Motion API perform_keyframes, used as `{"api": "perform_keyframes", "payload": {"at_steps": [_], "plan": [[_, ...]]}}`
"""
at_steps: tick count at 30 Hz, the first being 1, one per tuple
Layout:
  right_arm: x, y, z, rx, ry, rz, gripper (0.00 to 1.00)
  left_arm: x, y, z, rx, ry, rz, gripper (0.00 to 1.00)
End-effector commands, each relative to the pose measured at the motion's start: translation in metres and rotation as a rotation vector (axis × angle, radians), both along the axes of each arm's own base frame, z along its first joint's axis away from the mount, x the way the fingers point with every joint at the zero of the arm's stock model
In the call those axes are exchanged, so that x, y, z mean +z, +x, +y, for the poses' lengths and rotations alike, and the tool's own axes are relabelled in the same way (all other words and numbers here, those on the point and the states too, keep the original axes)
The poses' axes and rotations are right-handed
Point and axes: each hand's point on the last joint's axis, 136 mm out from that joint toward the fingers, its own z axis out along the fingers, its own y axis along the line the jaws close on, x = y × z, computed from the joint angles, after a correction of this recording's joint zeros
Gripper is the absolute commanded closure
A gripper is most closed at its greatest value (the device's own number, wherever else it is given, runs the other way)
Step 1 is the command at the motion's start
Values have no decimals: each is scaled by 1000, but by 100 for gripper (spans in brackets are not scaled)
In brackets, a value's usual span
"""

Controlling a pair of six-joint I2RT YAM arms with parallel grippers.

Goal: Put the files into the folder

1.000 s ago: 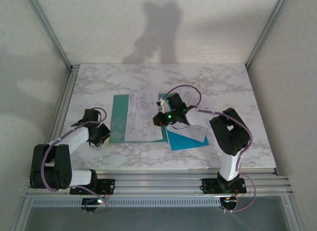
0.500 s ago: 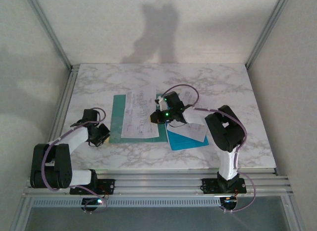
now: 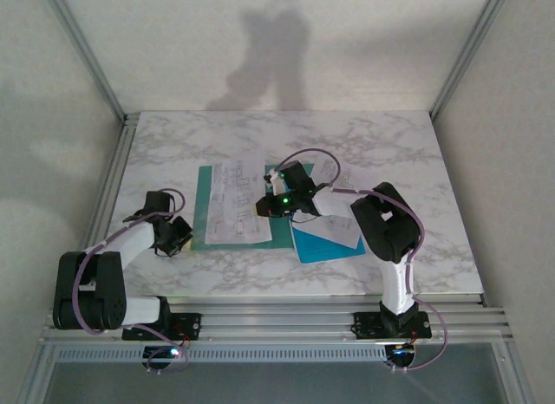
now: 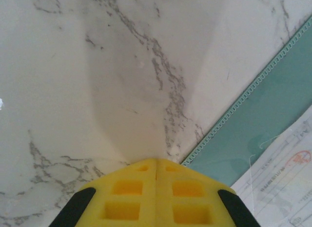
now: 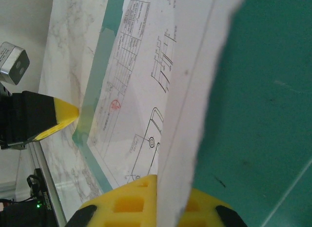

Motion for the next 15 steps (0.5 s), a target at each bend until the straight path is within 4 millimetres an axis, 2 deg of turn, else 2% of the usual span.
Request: {"api": "perform_keyframes", "payload": {"at_steps": [1,9,15], "plan": [[4,1,15,10,34,-2,100,-18,-9,-17,-31,-85,30,100],[-8,1,24,-18,45,29,100,-22,-14,-20,-30,-99,37,100],[-9,-2,34,-3,49,34,100,-22,-14,-21,-33,-106,37,100]]}}
